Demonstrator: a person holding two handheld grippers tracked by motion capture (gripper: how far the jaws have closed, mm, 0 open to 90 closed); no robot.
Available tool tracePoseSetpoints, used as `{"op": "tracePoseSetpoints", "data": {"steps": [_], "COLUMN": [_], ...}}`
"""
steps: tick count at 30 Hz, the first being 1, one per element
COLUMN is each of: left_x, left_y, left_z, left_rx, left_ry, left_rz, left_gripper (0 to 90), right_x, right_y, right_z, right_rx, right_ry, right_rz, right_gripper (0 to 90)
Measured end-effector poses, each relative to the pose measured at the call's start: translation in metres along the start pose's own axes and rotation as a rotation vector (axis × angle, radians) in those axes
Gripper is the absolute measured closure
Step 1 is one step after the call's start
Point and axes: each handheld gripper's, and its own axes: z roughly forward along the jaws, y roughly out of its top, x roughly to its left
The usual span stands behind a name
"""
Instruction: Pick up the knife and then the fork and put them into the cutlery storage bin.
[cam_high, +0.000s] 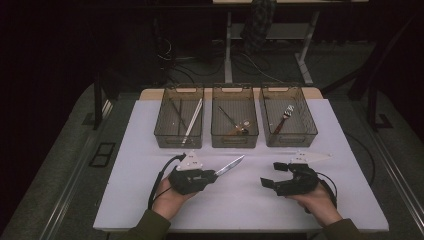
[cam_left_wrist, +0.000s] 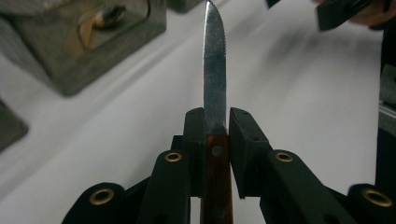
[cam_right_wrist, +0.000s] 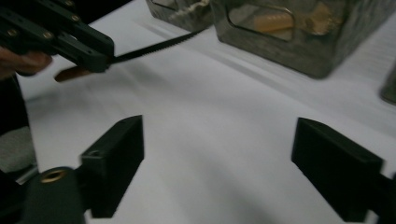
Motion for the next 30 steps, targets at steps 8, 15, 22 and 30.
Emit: {"op": "tracePoseSetpoints", "data": {"steps": [8, 15, 22, 30], "left_x": [-0.011, -0.014, -0.016, -0.021], "left_y": [0.02, 0.029, 0.037, 0.039], "left_z": [0.016, 0.024, 0.034, 0.044], "left_rx": [-0.06, -0.102, -0.147, -0.164], "left_ry": [-0.007, 0.0, 0.007, 0.006], "left_rz": [0.021, 0.022, 0.017, 0.028], "left_gripper": [76.7, 76.7, 76.6, 75.9], "right_x": [0.008, 0.003, 0.001, 0.002], "right_y": [0.024, 0.034, 0.038, 0.043], "right_z": [0.017, 0.03, 0.04, 0.033], "right_rx": [-0.079, -0.126, -0.187, -0.247], "right_ry": [0.115, 0.176, 0.234, 0.277], "right_rz": [0.06, 0.136, 0.191, 0.183], "right_gripper": [43.4, 51.0, 70.9, 88.4]}}
